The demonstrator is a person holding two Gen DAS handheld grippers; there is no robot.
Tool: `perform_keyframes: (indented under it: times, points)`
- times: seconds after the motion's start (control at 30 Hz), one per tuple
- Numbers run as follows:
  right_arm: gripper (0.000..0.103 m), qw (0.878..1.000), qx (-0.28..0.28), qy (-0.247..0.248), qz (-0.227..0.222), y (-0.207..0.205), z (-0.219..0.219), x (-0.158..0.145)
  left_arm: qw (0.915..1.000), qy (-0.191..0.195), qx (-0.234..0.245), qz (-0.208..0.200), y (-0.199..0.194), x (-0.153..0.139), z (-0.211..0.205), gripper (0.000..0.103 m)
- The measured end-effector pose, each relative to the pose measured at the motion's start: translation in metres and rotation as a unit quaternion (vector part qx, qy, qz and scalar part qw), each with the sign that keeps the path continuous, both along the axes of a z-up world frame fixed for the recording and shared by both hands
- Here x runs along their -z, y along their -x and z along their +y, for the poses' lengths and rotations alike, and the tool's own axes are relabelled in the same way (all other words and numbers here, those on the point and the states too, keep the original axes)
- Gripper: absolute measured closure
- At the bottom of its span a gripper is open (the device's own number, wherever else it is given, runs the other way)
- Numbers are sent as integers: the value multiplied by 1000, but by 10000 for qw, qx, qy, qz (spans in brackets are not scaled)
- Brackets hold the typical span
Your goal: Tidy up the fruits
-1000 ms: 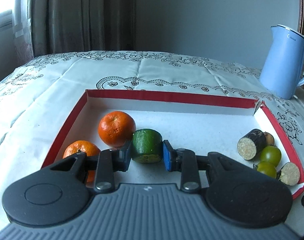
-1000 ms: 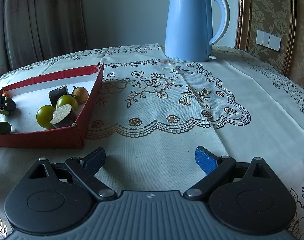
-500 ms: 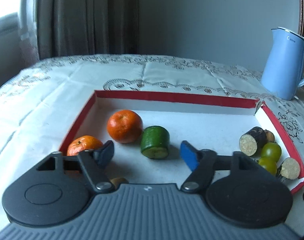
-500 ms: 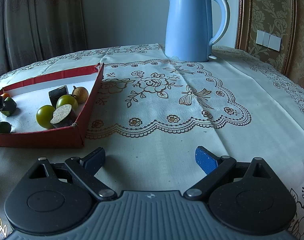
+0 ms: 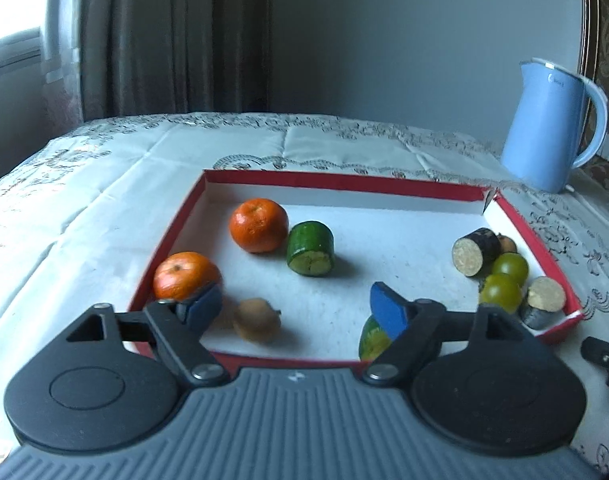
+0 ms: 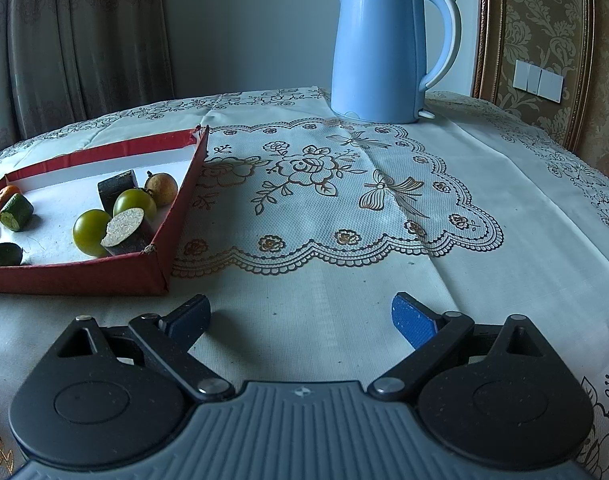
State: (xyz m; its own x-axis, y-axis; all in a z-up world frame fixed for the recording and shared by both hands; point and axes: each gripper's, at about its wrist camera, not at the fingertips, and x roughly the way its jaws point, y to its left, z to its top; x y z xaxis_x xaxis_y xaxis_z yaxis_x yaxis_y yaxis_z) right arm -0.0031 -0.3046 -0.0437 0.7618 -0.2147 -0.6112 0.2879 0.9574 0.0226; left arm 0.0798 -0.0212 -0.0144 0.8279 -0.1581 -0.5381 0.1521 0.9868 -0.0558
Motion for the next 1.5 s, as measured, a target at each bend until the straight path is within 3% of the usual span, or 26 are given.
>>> perform_keyframes:
  times: [0.13,0.17,0.3,0.43,0.6,0.9,1.5]
  points:
    - [5,9996,211,-2,-192,14,4,-4,9997,-61,-81,-228,29,-12,8,12]
    - [5,9995,125,-71,-274,20,8,-6,9995,-31,-91,-300,36,-15,10,6]
    - [5,9991,-233,55,-353,31,41,-13,9984,73,-234,-508,64,-24,18,0]
    - [2,9971,-473,388,-456,32,73,-22,9975,-114,-382,-580,82,-25,18,0]
    - [2,9953,-553,615,-503,27,103,-27,9981,11,-563,-244,87,-21,22,0]
    - [2,9959,-110,717,-536,17,124,-35,9954,-225,-886,-270,94,-20,29,0]
    - [2,9955,25,807,-489,3,138,-33,9979,-309,-563,-119,94,-18,22,0]
